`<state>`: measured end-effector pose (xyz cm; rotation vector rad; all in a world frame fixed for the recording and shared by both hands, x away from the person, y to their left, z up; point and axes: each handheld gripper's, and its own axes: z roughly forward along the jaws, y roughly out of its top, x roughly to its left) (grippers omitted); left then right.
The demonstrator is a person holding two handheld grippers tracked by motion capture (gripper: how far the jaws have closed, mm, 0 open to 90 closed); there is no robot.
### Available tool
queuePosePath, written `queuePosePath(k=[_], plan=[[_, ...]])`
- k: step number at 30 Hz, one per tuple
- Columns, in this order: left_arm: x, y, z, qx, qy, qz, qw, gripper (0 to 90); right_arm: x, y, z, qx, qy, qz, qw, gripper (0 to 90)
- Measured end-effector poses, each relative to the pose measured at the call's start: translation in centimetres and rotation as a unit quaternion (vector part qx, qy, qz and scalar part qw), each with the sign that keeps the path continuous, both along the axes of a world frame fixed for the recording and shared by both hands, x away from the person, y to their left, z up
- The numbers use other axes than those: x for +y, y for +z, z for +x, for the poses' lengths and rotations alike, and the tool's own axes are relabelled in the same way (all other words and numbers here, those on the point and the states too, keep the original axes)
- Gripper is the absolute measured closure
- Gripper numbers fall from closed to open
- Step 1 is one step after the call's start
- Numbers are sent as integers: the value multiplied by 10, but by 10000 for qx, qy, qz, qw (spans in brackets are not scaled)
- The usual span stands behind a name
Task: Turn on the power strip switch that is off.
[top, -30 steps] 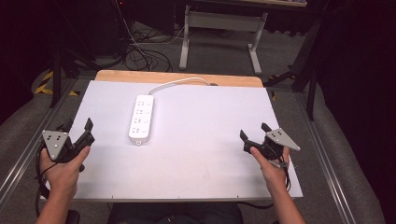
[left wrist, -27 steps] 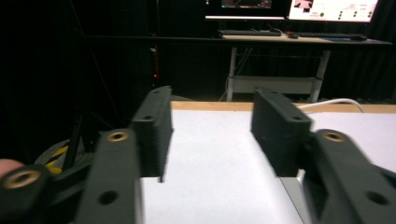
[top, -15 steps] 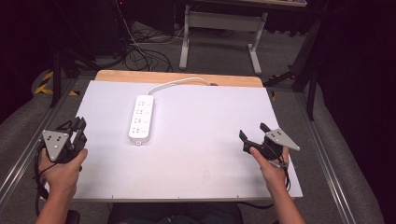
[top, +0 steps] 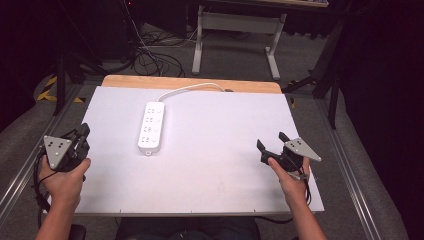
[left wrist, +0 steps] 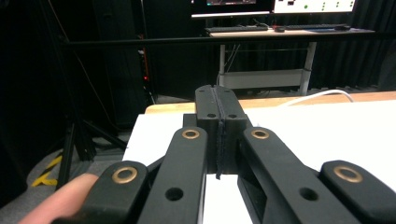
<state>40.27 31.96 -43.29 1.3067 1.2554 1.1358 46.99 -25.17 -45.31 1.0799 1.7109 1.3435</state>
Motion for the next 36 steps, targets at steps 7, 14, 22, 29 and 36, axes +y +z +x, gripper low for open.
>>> queuePosePath(k=[7,14,22,29,36], plan=[[-3,9,7,124,-109,27,9999,900,-2,0,-1,36,-30,7,10000,141],[-18,13,17,294,-351,145,9988,900,-3,0,-2,54,-48,21,10000,146],[-29,14,25,462,-573,246,9970,900,-4,-1,-2,65,-35,-12,10000,149],[-33,16,31,657,-770,140,9948,900,-5,-2,-2,101,-38,47,9999,153],[-42,16,39,849,-929,206,9918,900,-4,-2,-2,122,-30,40,9999,154]])
